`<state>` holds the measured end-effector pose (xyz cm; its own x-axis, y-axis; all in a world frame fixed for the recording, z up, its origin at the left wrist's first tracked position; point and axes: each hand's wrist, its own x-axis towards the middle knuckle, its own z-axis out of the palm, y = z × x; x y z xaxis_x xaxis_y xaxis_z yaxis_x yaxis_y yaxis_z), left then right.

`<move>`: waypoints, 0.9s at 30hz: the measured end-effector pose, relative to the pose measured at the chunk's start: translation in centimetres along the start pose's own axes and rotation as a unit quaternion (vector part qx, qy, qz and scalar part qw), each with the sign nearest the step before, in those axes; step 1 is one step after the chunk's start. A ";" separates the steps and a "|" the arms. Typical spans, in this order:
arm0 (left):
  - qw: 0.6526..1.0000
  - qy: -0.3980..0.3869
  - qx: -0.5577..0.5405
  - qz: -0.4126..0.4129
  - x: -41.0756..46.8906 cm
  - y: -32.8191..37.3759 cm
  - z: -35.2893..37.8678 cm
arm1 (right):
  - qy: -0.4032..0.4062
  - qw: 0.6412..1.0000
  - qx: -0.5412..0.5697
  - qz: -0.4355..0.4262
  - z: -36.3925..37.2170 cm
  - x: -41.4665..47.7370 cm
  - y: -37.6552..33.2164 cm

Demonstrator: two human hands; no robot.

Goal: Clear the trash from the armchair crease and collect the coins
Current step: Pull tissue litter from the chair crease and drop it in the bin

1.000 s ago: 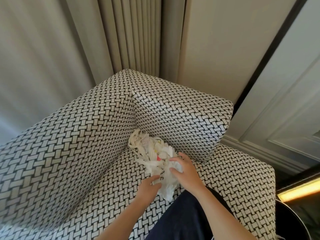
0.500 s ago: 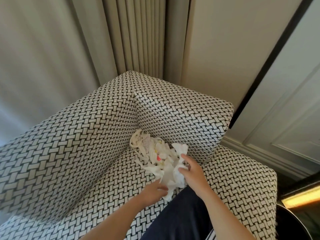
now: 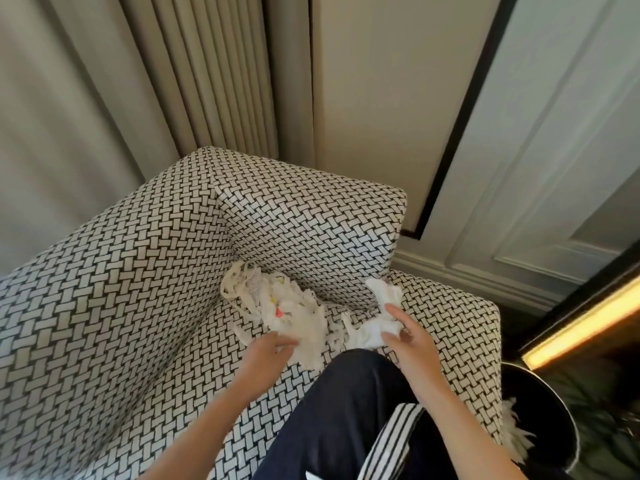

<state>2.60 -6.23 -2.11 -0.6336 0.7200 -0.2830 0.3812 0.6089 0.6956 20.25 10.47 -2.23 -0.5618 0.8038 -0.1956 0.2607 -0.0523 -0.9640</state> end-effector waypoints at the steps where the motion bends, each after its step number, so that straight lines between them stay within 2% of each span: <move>1: 1.000 0.008 -0.015 0.011 0.1 0.7 -0.3 | 0.013 1.000 0.004 0.004 -1.0 -0.2 0.2; 6: 0.994 0.035 -0.057 0.090 1.4 5.9 -0.3 | 0.058 0.998 0.019 0.006 -5.9 -1.1 1.2; 9: 0.989 0.013 -0.087 0.117 2.6 9.4 1.3 | 0.098 0.995 0.028 0.023 -9.4 -1.9 2.1; 14: 0.978 -0.087 -0.113 0.156 3.8 14.8 6.4 | 0.185 0.977 0.075 0.080 -15.2 -3.8 4.9; 21: 0.939 -0.246 0.022 0.239 5.3 21.6 16.6 | 0.293 0.941 0.121 0.114 -21.2 -6.3 8.6; 27: 0.906 -0.344 0.047 0.241 5.6 25.0 23.8 | 0.307 0.937 0.098 0.137 -23.2 -6.7 10.9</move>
<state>24.60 20.97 -1.99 0.1792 0.9273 -0.3288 0.5783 0.1711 0.7977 45.05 18.31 -7.22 0.0788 0.9304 -0.3579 0.1454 -0.3659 -0.9193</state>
